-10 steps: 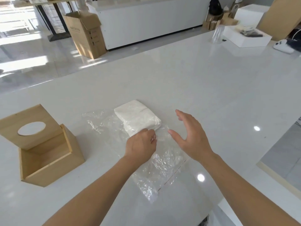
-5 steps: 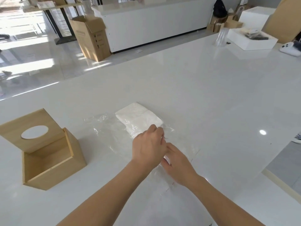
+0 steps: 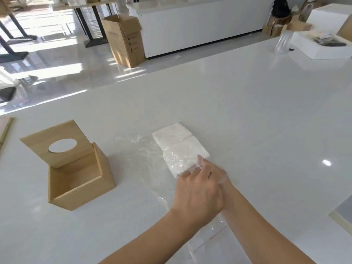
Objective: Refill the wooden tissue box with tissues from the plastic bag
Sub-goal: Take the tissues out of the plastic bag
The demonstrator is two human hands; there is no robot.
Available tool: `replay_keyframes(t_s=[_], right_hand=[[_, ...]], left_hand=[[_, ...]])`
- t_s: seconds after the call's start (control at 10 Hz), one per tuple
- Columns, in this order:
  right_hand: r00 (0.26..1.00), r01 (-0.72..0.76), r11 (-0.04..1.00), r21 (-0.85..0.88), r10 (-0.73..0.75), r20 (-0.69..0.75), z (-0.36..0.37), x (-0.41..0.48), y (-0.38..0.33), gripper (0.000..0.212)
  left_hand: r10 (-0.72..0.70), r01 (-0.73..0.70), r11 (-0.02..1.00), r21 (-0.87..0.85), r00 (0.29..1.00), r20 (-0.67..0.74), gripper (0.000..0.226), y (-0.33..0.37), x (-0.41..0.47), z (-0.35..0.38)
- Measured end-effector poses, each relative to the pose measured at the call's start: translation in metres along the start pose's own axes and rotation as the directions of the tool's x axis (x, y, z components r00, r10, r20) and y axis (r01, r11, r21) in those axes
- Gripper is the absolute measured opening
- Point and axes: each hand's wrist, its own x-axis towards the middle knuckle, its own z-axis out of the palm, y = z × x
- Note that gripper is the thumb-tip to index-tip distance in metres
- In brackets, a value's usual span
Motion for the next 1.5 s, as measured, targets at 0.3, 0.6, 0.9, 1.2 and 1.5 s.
replay_keyframes(t_s=[0.3,0.6,0.9,1.2,1.5], right_hand=[[0.998,-0.066,0.997,-0.049,0.066,0.002,0.013,-0.005,-0.017,0.013],[0.991,-0.094,0.99,-0.108,0.082,-0.11,0.02,0.004,-0.017,0.01],[0.987,-0.111,0.975,-0.192,0.087,-0.133,0.036,0.021,-0.021,0.017],[0.993,-0.023,0.877,-0.48,-0.034,-0.111,0.033,0.037,-0.023,0.049],[0.997,-0.01,0.934,-0.357,-0.016,-0.069,0.024,0.039,-0.025,0.005]], left_hand=[[-0.235,0.23,0.885,-0.406,0.971,0.039,0.028,-0.051,0.03,-0.019],[-0.392,0.47,0.878,-0.093,0.817,0.423,0.035,-0.155,0.041,0.033],[-0.378,0.454,0.884,-0.116,0.837,0.396,0.031,-0.158,0.035,0.041],[-0.368,0.377,0.926,-0.001,0.904,0.219,0.025,-0.175,0.038,0.045],[-0.278,0.323,0.945,-0.041,0.866,0.415,0.052,-0.191,0.03,0.081]])
